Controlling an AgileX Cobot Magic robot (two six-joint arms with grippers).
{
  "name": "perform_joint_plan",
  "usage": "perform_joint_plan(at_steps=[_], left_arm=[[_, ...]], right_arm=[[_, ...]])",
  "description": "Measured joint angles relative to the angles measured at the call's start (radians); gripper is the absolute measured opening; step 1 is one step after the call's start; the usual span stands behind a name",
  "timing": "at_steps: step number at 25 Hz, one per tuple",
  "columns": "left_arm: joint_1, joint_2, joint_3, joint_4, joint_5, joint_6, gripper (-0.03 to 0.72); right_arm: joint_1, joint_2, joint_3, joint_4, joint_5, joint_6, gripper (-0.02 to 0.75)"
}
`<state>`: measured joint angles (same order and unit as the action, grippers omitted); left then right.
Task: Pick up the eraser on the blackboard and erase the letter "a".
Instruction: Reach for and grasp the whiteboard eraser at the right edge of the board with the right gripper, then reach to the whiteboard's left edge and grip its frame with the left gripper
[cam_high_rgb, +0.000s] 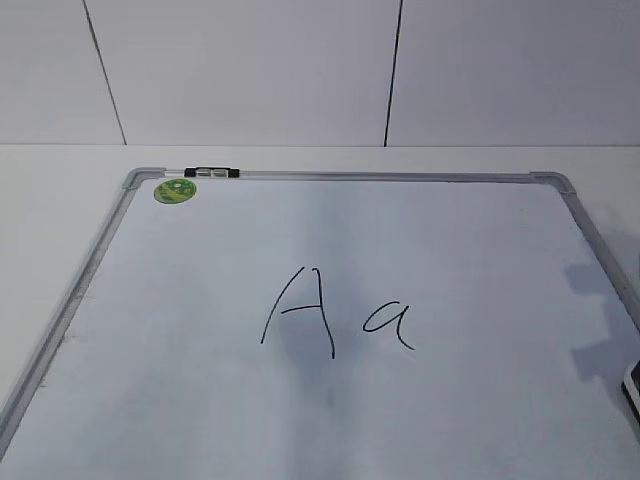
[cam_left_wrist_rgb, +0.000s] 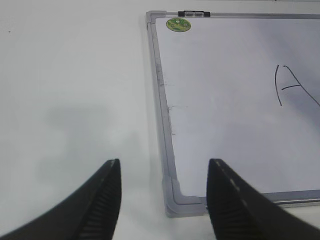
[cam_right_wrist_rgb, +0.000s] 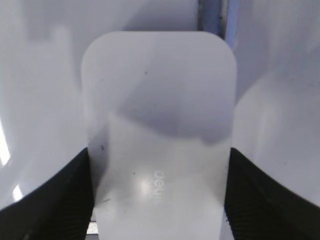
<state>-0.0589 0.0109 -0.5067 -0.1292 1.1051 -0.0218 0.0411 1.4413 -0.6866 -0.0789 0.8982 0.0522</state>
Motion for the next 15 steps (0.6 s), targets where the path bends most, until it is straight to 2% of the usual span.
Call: perform_joint_plan(at_steps=[15], left_arm=[[0.0,0.002,0.0,-0.018,-0.002,0.0,0.414]], right_arm=[[0.0,0.0,0.0,0.0,0.0,0.0,0.542]])
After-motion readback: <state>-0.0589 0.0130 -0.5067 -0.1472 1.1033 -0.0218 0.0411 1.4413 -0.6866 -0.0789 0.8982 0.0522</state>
